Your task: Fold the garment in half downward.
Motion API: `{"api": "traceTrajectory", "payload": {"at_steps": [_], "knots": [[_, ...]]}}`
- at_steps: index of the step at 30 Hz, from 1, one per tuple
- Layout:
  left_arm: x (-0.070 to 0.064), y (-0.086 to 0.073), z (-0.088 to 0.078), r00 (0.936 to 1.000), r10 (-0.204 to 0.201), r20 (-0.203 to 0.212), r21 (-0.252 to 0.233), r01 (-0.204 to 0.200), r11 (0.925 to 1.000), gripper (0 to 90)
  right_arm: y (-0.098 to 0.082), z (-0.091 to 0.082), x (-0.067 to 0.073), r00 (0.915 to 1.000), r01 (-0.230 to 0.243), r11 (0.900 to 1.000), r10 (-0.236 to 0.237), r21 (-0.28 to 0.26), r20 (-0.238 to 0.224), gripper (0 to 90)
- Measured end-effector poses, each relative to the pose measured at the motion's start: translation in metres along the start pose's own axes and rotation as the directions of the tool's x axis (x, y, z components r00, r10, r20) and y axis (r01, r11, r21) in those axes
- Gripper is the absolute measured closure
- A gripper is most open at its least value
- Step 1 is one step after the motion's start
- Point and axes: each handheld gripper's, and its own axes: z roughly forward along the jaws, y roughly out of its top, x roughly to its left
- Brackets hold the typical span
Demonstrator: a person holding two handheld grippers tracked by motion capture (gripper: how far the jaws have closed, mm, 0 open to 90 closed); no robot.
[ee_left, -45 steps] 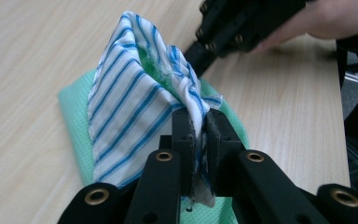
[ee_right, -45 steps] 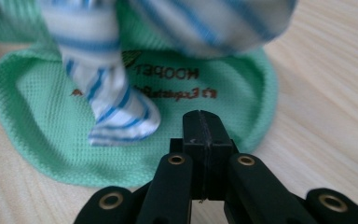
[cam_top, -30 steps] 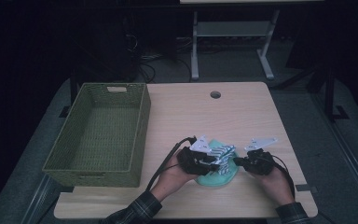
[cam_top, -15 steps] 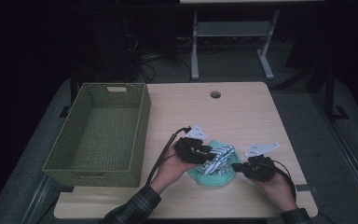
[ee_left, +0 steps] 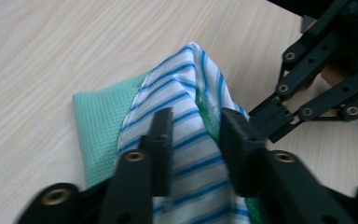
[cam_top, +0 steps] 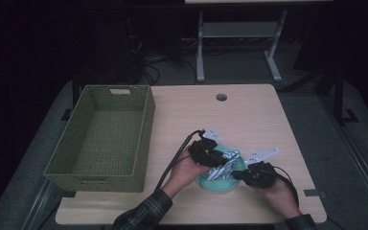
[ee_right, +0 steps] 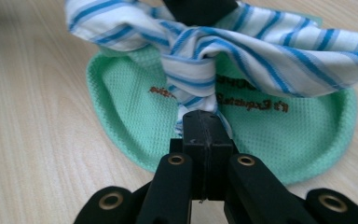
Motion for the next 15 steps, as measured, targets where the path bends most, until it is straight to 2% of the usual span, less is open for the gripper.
{"api": "traceTrajectory", "payload": {"at_steps": [4, 10, 12, 15], "knots": [[0.000, -0.002, 0.000, 0.9999, -0.014, -0.001, -0.005, 0.014, 0.9999, 87.7, 0.002, 0.002, 0.003, 0.9998, 0.009, 1.000, -0.009, -0.008, -0.019, 89.5], [-0.004, 0.003, -0.011, 1.0000, 0.004, -0.003, -0.041, -0.004, 0.9992, 88.9, 0.007, 0.006, 0.005, 0.9997, 0.022, 1.000, -0.022, -0.021, -0.011, 89.6], [-0.008, 0.005, -0.014, 1.0000, -0.004, 0.002, -0.065, 0.004, 0.9979, 88.9, 0.008, 0.007, 0.003, 0.9995, 0.030, 0.999, -0.030, -0.029, -0.005, 89.6], [-0.013, 0.007, -0.016, 0.9998, 0.004, 0.018, -0.085, -0.002, 0.9964, 88.8, 0.009, 0.006, 0.002, 1.0000, 0.006, 0.999, -0.006, -0.052, -0.007, 89.6]]}}
